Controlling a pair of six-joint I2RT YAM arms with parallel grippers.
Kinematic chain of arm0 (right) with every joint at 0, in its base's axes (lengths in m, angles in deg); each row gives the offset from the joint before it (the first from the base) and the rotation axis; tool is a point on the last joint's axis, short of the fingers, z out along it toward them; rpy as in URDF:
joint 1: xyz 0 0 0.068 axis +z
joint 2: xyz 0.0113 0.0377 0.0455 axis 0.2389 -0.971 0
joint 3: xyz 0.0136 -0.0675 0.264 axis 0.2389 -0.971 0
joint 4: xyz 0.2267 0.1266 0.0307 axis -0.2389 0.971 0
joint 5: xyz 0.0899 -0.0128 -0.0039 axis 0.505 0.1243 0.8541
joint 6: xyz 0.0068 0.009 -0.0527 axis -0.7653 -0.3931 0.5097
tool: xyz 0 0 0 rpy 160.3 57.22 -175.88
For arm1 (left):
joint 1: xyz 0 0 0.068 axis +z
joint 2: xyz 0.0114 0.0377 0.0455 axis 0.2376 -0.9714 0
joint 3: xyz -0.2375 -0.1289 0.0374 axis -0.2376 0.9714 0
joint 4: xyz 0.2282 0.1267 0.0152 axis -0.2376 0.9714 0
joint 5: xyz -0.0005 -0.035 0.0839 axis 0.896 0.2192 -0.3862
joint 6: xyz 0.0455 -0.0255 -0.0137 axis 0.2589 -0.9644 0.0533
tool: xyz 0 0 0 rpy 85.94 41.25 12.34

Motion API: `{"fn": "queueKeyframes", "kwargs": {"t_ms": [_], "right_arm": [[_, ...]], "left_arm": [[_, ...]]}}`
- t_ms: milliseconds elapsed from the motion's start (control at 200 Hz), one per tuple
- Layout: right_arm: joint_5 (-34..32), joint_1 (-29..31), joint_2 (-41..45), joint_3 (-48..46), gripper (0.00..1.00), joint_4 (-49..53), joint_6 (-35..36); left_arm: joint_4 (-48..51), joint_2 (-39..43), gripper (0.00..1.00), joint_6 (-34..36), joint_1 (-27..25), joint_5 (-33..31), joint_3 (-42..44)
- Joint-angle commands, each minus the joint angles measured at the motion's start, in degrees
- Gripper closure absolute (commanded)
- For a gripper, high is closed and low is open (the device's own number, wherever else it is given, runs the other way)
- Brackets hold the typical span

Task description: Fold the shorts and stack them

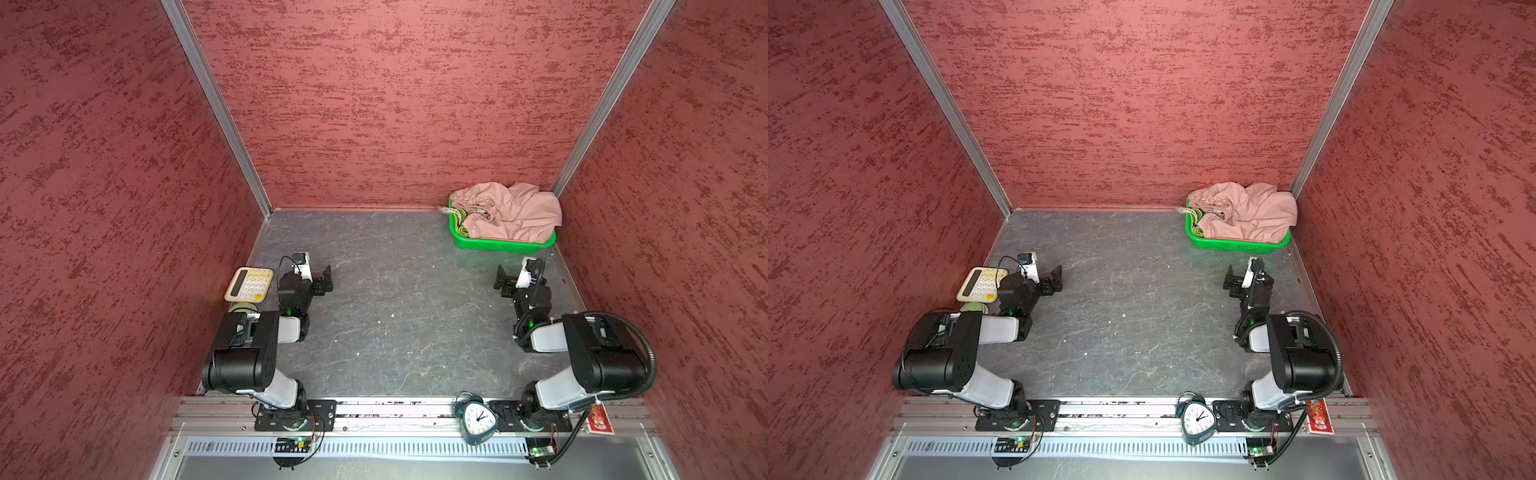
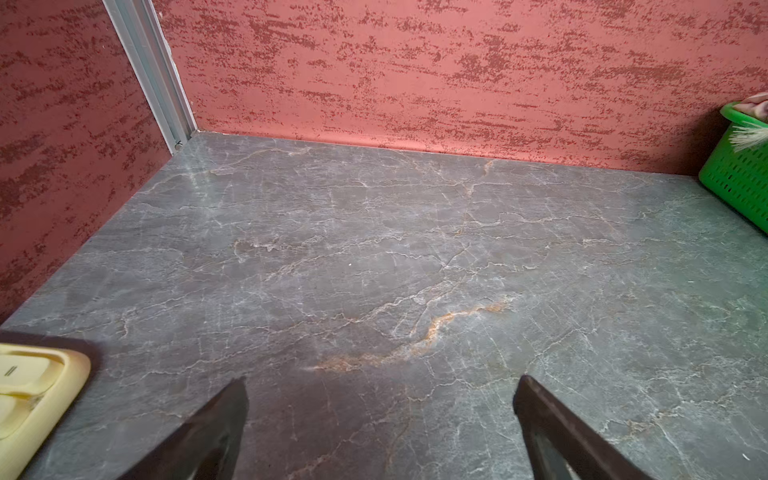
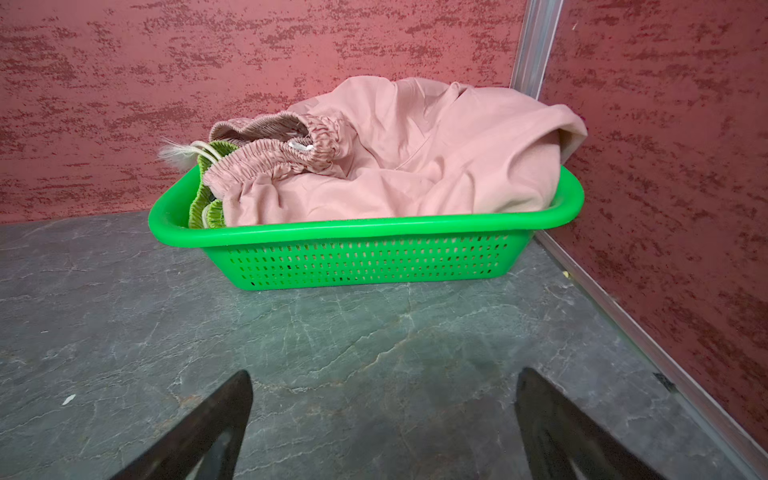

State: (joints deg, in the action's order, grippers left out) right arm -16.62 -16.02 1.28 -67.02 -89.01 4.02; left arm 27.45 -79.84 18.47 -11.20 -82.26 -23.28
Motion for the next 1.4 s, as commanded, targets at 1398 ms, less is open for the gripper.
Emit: {"fn": "queueKeyframes", "kwargs": {"t_ms": [1398], "right_arm": [[1.48,-0.31,18.74,20.77,0.01,42.36,-3.17]], "left_arm": [[34.85,16.93,0.01,-5.8,-2.08,-4.89,-12.28]]}}
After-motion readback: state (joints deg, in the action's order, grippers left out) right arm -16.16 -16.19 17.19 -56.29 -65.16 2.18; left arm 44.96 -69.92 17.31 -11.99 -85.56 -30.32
